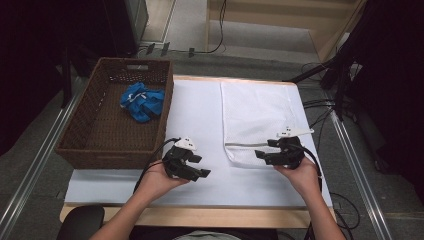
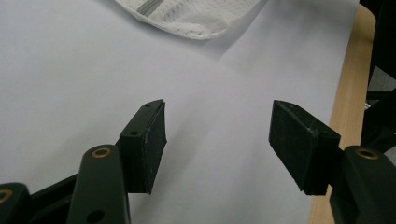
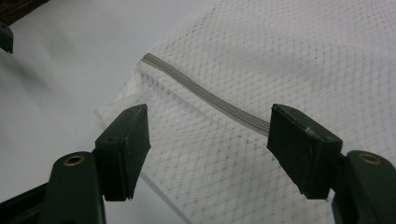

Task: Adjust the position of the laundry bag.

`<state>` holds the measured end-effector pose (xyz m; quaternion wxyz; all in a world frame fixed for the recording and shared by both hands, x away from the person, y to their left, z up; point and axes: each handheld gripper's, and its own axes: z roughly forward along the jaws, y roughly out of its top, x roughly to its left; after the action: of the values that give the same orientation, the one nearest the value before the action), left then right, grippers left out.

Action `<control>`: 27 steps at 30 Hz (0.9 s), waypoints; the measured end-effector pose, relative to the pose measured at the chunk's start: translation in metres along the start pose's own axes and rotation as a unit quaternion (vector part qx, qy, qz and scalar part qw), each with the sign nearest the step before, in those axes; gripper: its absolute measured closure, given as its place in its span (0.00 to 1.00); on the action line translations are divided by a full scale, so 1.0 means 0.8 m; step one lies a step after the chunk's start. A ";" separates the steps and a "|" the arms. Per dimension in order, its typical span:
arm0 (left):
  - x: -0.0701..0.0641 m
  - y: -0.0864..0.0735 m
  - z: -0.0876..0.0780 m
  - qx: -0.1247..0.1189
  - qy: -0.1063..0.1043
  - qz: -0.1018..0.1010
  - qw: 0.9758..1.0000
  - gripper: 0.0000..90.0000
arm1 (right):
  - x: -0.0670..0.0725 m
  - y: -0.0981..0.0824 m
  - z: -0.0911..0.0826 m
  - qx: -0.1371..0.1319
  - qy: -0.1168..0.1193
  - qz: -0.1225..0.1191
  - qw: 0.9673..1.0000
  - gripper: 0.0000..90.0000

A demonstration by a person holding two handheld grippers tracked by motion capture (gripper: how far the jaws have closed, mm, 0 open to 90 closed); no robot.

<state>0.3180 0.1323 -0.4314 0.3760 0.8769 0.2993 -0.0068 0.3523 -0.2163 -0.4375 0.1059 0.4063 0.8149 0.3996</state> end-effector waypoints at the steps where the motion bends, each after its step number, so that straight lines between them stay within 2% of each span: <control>1: 0.000 0.000 0.000 0.000 0.000 -0.001 1.000 0.42 | 0.001 0.000 0.000 0.000 0.003 0.001 1.000 0.34; 7: 0.001 -0.001 0.000 0.000 -0.002 -0.003 1.000 0.42 | 0.001 0.001 0.002 -0.005 0.010 0.002 1.000 0.30; 13: 0.000 -0.001 0.000 -0.002 -0.005 -0.003 1.000 0.41 | 0.001 0.001 0.004 -0.008 0.006 0.008 1.000 0.27; 22: -0.001 0.000 0.000 -0.002 -0.008 -0.003 1.000 0.40 | 0.003 0.000 0.005 0.007 0.003 -0.002 1.000 0.27; 27: -0.002 0.000 0.001 0.000 -0.008 -0.002 1.000 0.40 | 0.001 -0.001 0.008 0.023 0.003 0.002 1.000 0.32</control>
<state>0.3168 0.1311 -0.4313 0.3784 0.8763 0.2979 -0.0142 0.3542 -0.2120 -0.4427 0.0935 0.4093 0.8233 0.3820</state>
